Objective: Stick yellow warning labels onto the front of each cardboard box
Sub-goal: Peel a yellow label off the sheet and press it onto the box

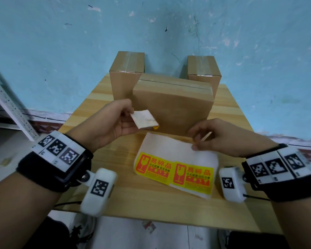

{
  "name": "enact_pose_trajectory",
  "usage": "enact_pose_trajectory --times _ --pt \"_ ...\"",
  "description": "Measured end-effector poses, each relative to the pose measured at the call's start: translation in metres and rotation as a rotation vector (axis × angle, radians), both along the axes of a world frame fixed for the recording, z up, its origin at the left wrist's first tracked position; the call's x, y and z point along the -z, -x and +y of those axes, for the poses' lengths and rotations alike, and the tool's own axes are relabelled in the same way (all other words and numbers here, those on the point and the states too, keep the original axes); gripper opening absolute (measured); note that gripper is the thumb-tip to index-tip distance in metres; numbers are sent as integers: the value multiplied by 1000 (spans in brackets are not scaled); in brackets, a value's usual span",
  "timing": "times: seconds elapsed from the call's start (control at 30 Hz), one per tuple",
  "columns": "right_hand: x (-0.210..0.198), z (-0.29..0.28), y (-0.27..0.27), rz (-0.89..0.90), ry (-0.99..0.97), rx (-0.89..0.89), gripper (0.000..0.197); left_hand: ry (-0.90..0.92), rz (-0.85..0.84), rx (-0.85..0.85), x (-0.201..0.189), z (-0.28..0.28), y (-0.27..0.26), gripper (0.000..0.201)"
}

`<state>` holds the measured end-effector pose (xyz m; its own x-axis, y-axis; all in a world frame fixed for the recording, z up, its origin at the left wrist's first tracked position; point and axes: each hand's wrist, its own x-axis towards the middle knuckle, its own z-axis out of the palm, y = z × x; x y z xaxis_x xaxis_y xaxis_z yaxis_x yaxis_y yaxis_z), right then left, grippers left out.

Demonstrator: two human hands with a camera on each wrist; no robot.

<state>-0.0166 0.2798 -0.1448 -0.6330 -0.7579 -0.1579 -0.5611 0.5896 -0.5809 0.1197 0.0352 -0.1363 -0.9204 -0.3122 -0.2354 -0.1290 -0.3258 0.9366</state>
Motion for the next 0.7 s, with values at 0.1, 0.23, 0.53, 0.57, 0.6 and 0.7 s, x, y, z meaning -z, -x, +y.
enact_pose_trajectory --times 0.1,0.23,0.53,0.57,0.6,0.7 --pt "-5 -2 -5 56 64 16 35 53 8 15 0 5 2 26" --pt "-15 -7 -19 82 120 -50 15 106 7 32 1 12 3 25" --pt "-23 -35 -53 -175 400 -95 17 395 62 270 2 35 -2 17" --pt "-23 -35 -53 -197 404 -83 19 431 69 264 3 35 -3 13" --pt "-22 -36 -53 -226 415 -68 20 473 78 239 4 35 -3 13" --pt "-20 -36 -52 -350 476 -25 13 599 95 138 7 37 -2 41"
